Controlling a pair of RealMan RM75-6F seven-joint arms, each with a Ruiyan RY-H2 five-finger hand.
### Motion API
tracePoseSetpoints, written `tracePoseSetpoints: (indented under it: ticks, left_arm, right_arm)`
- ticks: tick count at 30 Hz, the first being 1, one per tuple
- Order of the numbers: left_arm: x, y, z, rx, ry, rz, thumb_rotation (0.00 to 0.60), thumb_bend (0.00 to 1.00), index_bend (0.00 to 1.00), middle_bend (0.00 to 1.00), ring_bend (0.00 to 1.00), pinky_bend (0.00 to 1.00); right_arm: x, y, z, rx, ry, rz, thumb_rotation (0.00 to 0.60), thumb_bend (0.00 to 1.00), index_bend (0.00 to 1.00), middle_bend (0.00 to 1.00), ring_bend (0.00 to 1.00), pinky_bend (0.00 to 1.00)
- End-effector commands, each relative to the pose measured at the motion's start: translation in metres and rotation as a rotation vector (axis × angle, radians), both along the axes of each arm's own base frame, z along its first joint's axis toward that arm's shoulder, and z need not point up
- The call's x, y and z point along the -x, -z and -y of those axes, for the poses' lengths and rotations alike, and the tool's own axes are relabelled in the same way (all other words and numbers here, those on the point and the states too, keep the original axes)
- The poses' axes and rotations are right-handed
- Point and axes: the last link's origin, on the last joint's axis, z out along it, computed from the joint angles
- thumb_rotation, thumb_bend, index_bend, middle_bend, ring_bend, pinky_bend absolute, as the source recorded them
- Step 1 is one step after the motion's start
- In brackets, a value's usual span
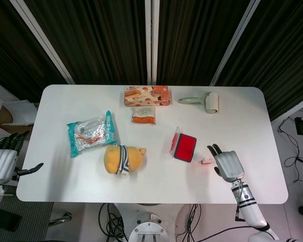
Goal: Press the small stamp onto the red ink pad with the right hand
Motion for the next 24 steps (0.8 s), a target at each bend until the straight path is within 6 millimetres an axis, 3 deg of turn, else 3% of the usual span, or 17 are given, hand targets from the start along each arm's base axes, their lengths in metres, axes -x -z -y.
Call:
tracePoseSetpoints:
  ticks: [1,24]
  left_arm:
    - [0.001,0.0,0.0,0.001,-0.001,0.0,0.284,0.1,0.07,0.17,0.12,0.2]
    - [0.005,-0.001,0.001,-0.002,-0.007,-0.003,0.304,0.11,0.07,0.17,0.12,0.2]
  right_arm:
    - [0.001,0.01,0.003,-0.01,0.014,-0.022,0.6,0.13,0.24,0.23,0.73,0.93]
    - [0.004,0.045,0.016,-0.025,0.031,-0.027,0.6,0.18,0.44,0.38,0.77,0.95]
